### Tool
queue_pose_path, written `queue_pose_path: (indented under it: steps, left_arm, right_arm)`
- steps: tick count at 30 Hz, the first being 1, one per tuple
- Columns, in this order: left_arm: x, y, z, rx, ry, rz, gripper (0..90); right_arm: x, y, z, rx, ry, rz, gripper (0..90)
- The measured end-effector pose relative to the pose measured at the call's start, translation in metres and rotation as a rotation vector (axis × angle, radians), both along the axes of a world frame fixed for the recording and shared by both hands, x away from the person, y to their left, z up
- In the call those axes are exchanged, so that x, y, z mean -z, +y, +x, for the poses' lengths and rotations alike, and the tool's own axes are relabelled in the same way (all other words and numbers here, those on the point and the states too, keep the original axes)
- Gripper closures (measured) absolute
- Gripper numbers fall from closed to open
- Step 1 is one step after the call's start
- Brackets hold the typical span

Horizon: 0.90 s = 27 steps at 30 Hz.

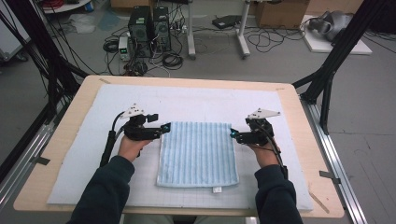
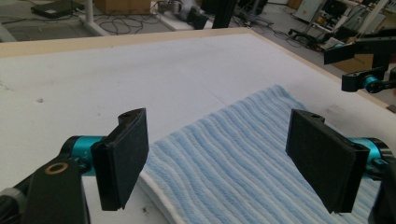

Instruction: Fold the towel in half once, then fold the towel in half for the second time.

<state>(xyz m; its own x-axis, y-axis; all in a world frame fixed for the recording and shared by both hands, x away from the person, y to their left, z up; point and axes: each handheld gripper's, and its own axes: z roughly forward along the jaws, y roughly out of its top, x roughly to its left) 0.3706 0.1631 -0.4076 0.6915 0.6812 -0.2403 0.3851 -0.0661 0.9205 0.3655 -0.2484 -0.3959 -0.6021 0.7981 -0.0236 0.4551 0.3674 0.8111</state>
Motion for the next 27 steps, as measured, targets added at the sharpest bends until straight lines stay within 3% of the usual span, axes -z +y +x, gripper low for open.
queue_pose_path:
  steps: [4, 12, 20, 27]
  left_arm:
    - [-0.011, 0.002, -0.010, 0.018, -0.051, -0.016, 21.6]
    - [-0.018, 0.006, -0.019, 0.034, -0.073, -0.017, 22.1]
    - [-0.008, 0.011, -0.022, 0.007, -0.035, -0.021, 23.0]
    - [-0.009, 0.012, -0.024, 0.002, -0.039, -0.015, 23.9]
  right_arm:
    - [-0.009, -0.004, -0.015, -0.022, -0.039, 0.013, 12.4]
    - [-0.006, -0.013, -0.025, -0.037, -0.045, 0.060, 11.5]
    - [-0.007, -0.017, -0.027, -0.031, -0.052, 0.068, 11.5]
    - [-0.008, -0.014, -0.027, -0.031, -0.048, 0.061, 11.5]
